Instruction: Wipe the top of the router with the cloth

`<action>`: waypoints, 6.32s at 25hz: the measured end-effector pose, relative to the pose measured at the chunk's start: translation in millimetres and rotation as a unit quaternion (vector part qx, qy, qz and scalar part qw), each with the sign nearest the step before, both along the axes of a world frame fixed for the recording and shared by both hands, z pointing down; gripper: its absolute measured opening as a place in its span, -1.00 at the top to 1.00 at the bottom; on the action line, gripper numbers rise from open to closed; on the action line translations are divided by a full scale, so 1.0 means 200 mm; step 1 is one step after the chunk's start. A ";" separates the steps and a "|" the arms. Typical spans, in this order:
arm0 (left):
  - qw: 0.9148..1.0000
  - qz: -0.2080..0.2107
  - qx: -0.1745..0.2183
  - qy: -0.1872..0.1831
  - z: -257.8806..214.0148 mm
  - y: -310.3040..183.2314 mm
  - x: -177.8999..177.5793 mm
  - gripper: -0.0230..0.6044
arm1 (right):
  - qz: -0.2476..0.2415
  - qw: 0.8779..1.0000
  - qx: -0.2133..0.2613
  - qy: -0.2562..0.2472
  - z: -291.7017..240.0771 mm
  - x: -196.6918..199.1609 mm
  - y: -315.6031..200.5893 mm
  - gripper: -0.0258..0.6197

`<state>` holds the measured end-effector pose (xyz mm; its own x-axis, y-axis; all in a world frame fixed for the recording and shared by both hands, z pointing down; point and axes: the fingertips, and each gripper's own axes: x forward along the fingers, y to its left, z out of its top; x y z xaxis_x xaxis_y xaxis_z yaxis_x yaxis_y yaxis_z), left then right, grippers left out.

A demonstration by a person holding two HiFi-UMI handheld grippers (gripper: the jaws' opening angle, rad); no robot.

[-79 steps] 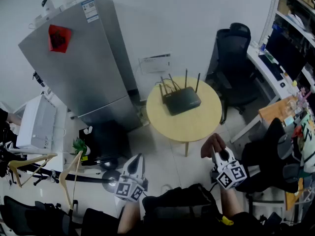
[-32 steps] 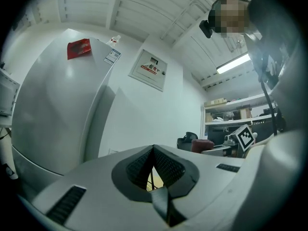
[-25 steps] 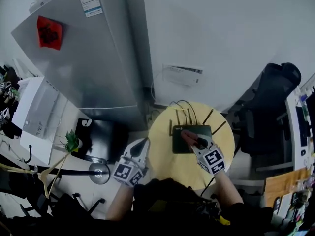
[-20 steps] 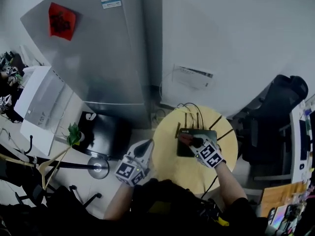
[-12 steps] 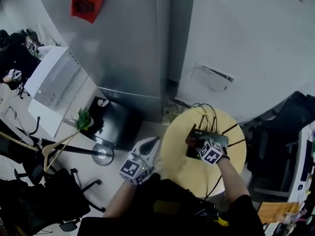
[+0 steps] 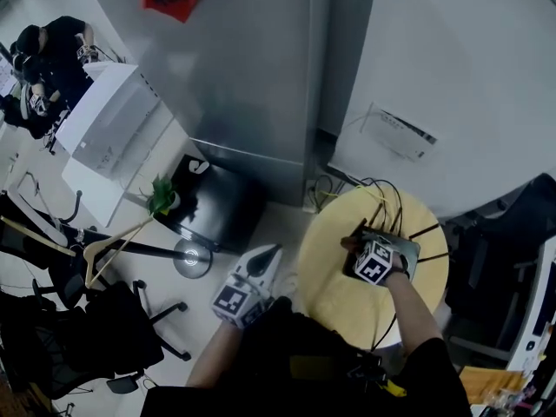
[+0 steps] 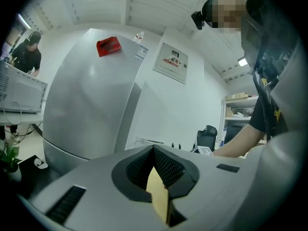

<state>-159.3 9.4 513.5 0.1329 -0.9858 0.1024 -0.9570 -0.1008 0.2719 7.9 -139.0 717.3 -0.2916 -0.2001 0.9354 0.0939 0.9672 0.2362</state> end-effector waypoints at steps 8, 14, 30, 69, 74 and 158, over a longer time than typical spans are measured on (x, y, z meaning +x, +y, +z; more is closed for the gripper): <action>1.000 0.019 0.003 -0.002 0.00 -0.02 0.04 0.92 | 0.021 0.999 0.024 -0.019 -0.02 -0.01 -0.02 0.73; 1.000 0.029 0.011 -0.002 -0.02 -0.02 0.09 0.92 | 0.030 0.998 0.036 -0.033 -0.01 0.03 -0.04 0.73; 0.999 0.036 0.034 0.001 -0.08 0.00 0.14 0.92 | 0.061 0.989 0.067 -0.115 -0.35 -0.02 -0.08 0.73; 0.998 0.055 0.016 -0.012 -0.07 -0.04 0.24 0.92 | 0.182 0.974 -0.036 -0.127 -0.31 0.09 -0.24 0.73; 0.999 0.038 0.010 -0.011 -0.05 -0.06 0.19 0.92 | 0.212 0.970 -0.083 -0.089 -0.10 0.08 -0.28 0.73; 0.989 0.147 -0.017 0.013 0.10 -0.38 0.06 0.92 | 0.367 0.927 0.056 -0.051 0.00 0.09 -0.33 0.73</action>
<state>-148.1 -67.5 534.1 0.4160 -0.9004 0.1276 -0.8803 -0.3634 0.3051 25.5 -204.2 717.1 -0.1234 -0.4739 0.8719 -0.6085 0.7302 0.3107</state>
